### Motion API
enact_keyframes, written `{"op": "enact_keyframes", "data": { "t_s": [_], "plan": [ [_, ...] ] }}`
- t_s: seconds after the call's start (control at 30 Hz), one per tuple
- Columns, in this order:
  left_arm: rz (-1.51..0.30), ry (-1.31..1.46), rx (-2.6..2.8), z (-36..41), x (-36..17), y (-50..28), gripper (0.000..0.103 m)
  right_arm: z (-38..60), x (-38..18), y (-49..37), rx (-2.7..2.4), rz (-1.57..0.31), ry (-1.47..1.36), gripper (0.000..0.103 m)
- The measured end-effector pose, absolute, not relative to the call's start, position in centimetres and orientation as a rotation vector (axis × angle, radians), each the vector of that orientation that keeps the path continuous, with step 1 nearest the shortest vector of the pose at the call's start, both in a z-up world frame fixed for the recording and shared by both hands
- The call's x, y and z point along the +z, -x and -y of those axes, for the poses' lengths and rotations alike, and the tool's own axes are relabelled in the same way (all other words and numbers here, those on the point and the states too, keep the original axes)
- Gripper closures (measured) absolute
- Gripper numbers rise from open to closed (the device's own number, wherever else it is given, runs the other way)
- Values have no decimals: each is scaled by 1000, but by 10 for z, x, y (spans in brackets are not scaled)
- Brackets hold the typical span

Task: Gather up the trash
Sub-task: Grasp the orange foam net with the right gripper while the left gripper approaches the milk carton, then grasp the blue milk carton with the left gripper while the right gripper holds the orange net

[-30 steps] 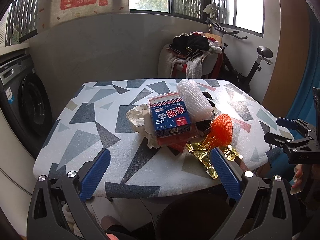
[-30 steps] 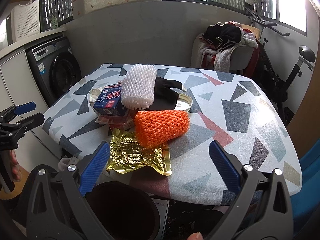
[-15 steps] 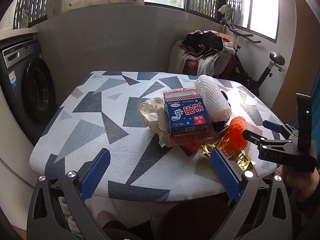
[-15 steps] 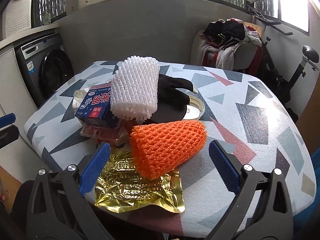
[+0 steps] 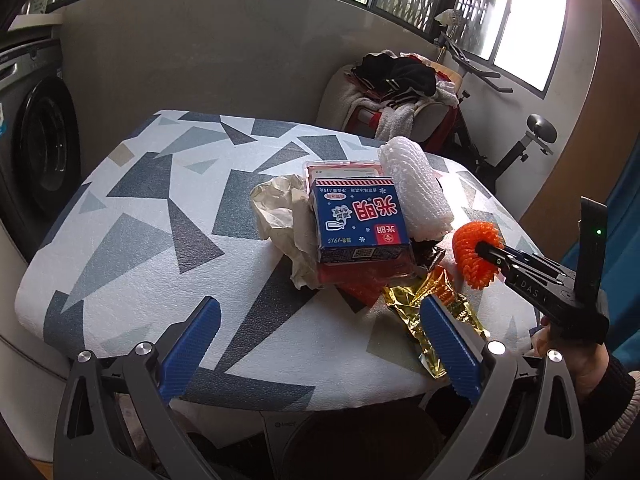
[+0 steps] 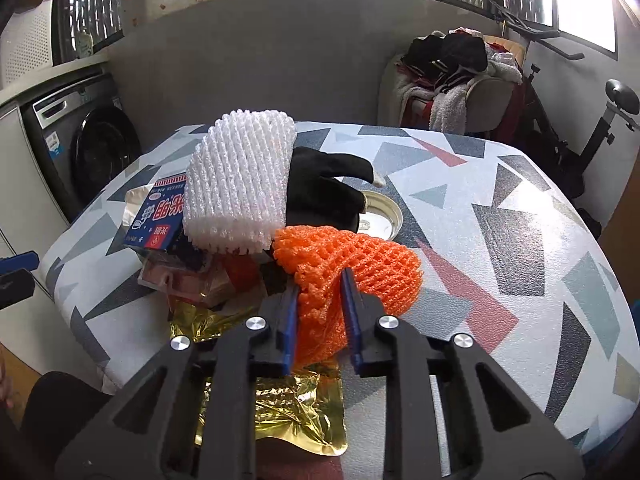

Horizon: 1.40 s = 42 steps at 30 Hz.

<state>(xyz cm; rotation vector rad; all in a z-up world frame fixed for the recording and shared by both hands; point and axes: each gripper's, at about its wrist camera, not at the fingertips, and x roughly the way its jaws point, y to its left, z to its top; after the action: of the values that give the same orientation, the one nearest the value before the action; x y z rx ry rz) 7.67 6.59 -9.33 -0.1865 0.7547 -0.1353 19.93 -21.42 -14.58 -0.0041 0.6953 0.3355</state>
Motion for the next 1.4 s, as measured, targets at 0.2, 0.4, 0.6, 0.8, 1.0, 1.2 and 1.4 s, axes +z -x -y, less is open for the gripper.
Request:
{"op": "enact_keyframes", "data": {
  "t_s": [0.2, 0.4, 0.6, 0.8, 1.0, 1.2, 1.4],
  "plan": [
    [-801, 202, -180, -43, -105, -125, 6, 240, -125, -179, 320, -609, -55, 82],
    [-860, 114, -195, -18, -118, -170, 6, 248, -126, -170, 320, -600, -74, 82],
    [-882, 62, -163, -9, -125, -196, 6, 255, -133, -170, 319, -610, -92, 82],
    [-907, 26, -151, -5, -135, -208, 11, 257, -133, -169, 318, -608, -97, 82],
    [-859, -11, -139, -11, -114, -200, 23, 258, -129, -167, 332, -602, -90, 82],
    [-795, -23, -125, -26, -77, -183, 23, 257, -123, -162, 344, -593, -97, 82],
    [-757, -14, -136, -31, -56, -158, 23, 252, -115, -147, 380, -588, -96, 82]
  ]
}}
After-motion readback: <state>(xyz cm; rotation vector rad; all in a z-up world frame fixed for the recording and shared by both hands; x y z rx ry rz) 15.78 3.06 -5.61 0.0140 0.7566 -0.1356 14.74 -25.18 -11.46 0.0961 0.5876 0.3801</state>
